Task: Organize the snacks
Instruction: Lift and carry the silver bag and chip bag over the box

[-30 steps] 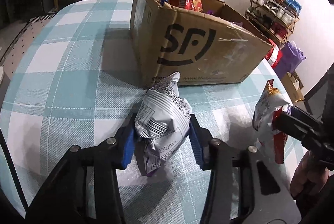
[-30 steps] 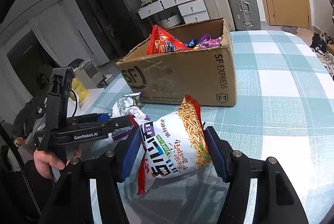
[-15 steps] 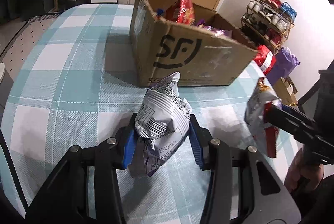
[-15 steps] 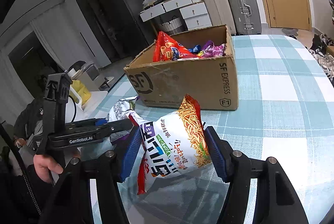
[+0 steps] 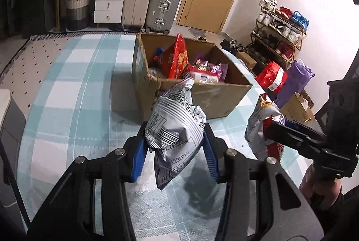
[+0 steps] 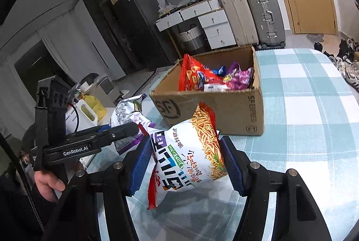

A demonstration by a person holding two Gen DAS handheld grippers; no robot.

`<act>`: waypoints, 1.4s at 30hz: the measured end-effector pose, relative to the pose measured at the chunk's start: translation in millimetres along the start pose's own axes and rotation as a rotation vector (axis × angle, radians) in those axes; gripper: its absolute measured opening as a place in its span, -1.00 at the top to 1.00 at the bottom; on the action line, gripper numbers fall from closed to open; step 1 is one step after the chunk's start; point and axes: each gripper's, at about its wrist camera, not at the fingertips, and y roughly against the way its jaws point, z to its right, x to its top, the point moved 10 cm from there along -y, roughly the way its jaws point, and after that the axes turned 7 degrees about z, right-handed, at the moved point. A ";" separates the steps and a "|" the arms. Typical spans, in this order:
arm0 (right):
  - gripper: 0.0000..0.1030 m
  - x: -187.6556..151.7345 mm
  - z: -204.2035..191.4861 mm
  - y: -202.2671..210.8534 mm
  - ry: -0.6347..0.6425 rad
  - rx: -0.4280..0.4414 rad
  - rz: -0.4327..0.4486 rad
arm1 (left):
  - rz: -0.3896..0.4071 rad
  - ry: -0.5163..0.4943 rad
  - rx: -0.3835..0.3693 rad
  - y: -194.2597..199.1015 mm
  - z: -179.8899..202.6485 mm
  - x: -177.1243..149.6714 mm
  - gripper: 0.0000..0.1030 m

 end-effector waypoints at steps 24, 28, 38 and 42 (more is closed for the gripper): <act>-0.23 106.0 -10.4 -14.1 0.030 -0.015 0.067 | 0.003 -0.078 -0.042 -41.2 33.0 107.8 0.18; -0.23 118.0 -2.7 -25.0 0.031 -0.034 0.066 | -0.011 -0.101 -0.056 -57.5 41.3 120.9 0.17; -0.23 131.2 29.4 -62.5 0.006 -0.070 0.041 | -0.059 -0.119 -0.052 -112.0 39.9 136.1 0.17; -0.23 134.8 36.5 -75.6 0.010 -0.075 0.030 | -0.073 -0.123 -0.060 -129.8 37.4 138.8 0.17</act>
